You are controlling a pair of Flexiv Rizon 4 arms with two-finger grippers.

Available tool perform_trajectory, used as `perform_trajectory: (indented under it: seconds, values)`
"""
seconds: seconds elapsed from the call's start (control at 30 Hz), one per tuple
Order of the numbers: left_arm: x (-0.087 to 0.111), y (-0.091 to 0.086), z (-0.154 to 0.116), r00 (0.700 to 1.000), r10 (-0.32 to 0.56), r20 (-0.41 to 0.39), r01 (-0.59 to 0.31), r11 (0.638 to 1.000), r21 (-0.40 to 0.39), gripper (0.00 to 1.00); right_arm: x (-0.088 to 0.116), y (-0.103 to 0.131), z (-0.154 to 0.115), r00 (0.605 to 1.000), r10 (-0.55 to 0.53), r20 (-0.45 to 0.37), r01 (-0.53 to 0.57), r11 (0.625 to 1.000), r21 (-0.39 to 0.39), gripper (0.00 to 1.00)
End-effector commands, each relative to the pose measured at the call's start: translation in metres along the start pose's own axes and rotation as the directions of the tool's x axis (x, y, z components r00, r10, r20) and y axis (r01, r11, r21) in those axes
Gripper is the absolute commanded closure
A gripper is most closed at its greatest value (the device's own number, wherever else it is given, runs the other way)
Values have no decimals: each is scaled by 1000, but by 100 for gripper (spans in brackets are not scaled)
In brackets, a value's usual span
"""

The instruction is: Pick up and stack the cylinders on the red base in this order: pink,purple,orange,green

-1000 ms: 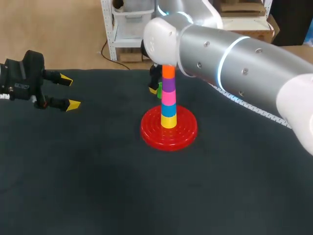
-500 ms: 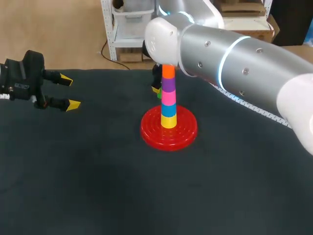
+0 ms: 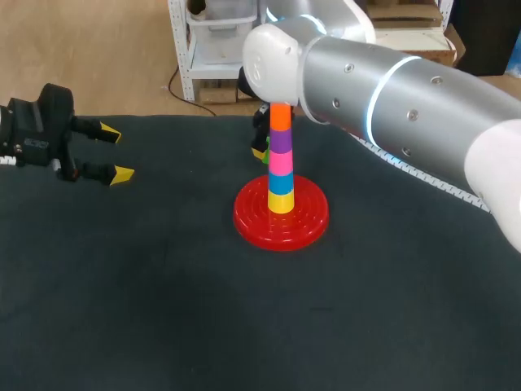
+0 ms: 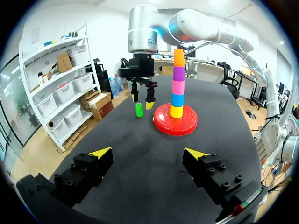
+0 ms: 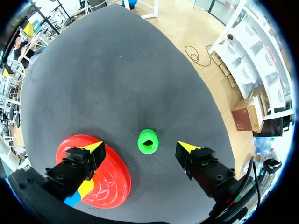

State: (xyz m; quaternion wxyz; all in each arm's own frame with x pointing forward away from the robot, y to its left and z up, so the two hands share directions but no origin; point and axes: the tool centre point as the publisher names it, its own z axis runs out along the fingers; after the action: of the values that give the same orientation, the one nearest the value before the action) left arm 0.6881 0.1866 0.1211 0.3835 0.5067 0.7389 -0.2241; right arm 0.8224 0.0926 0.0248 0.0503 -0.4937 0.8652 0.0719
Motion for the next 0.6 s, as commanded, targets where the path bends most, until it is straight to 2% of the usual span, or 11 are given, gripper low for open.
perform_trajectory:
  seconds: [0.03,0.3,0.4,0.43,0.5,0.53,0.57,0.6]
  values:
    - [2,-1,0,1000,3,6,-3,1000,-5,0,-9,-7,0,576,-154,-803,-153,944,-291,0]
    - [2,-1,0,1000,3,6,-3,1000,-5,0,-9,-7,0,576,-154,-803,-153,944,-291,0]
    - [2,-1,0,1000,3,6,-3,1000,-5,0,-10,-3,4,567,-98,-818,-182,953,-241,0]
    - [2,-1,0,1000,3,6,-3,1000,-5,0,-10,-3,5,541,-78,-838,-187,959,-211,0]
    - [2,-1,0,1000,3,6,-3,1000,-5,0,-11,-2,5,527,-64,-847,-190,963,-190,0]
    - [2,-1,0,1000,3,6,-3,1000,-5,0,-11,-3,5,490,-35,-871,-190,971,-147,0]
    - [2,-1,0,1000,3,6,-3,1000,-5,0,-12,-2,5,487,-28,-873,-188,973,-136,0]
    - [2,-1,0,1000,3,6,-3,1000,-5,0,-12,-2,4,467,-5,-884,-196,975,-109,0]
